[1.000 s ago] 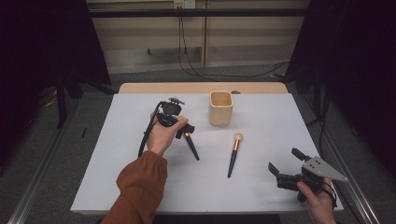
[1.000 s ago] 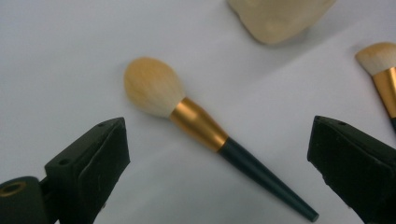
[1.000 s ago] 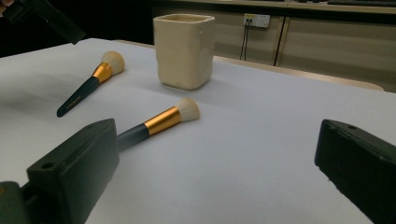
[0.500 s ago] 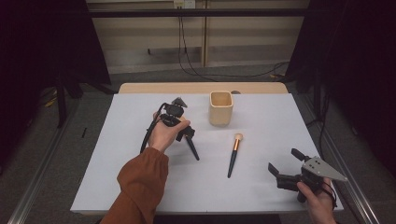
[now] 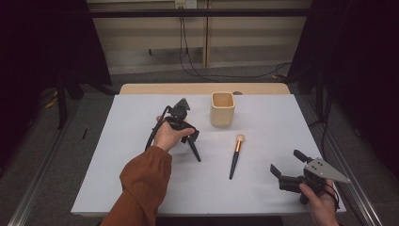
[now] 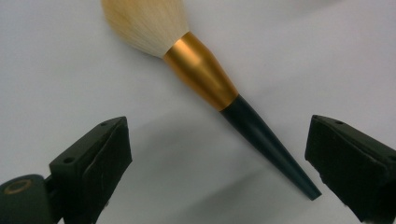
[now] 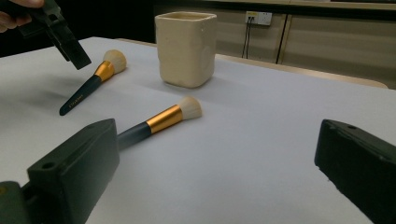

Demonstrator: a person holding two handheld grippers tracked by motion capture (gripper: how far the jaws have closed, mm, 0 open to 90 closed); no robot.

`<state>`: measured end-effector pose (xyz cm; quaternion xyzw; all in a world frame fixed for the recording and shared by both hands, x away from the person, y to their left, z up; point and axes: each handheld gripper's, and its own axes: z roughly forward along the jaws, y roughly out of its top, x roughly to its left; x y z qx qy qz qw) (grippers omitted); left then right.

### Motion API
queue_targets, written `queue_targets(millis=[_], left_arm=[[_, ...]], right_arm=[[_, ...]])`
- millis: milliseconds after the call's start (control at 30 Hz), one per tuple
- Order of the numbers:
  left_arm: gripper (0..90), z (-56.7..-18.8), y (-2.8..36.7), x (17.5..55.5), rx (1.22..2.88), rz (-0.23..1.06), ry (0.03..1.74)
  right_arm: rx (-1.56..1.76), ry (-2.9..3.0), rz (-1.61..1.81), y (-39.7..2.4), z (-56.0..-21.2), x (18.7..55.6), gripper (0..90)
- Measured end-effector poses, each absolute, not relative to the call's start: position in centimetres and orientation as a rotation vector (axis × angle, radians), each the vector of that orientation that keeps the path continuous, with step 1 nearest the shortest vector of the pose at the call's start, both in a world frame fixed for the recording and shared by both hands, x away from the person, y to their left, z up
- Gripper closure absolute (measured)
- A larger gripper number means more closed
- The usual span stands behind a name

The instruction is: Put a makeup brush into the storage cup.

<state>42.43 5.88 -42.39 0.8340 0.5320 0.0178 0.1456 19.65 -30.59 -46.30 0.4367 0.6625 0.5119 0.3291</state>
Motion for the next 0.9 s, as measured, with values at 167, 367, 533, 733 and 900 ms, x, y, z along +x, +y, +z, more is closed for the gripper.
queue_targets(millis=[167,367,533,733,900], left_arm=[[8.0,-42.5,5.2,42.7,2.425,0.020,1.531],[11.6,-43.1,4.8,43.0,2.438,-0.005,1.574],[16.8,-43.8,4.5,43.3,2.445,-0.042,1.627],[24.6,-44.6,4.2,43.8,2.439,-0.068,1.670],[27.8,-45.0,3.9,44.1,2.454,-0.053,1.678]], right_arm=[[1.138,1.737,1.341,-30.6,-46.3,19.6,0.0],[1.139,1.737,1.340,-30.6,-46.3,19.6,0.0],[1.141,1.737,1.339,-30.6,-46.3,19.6,0.0],[1.139,1.739,1.342,-30.6,-46.3,19.6,0.0],[1.141,1.741,1.341,-30.5,-46.3,19.6,0.0]])
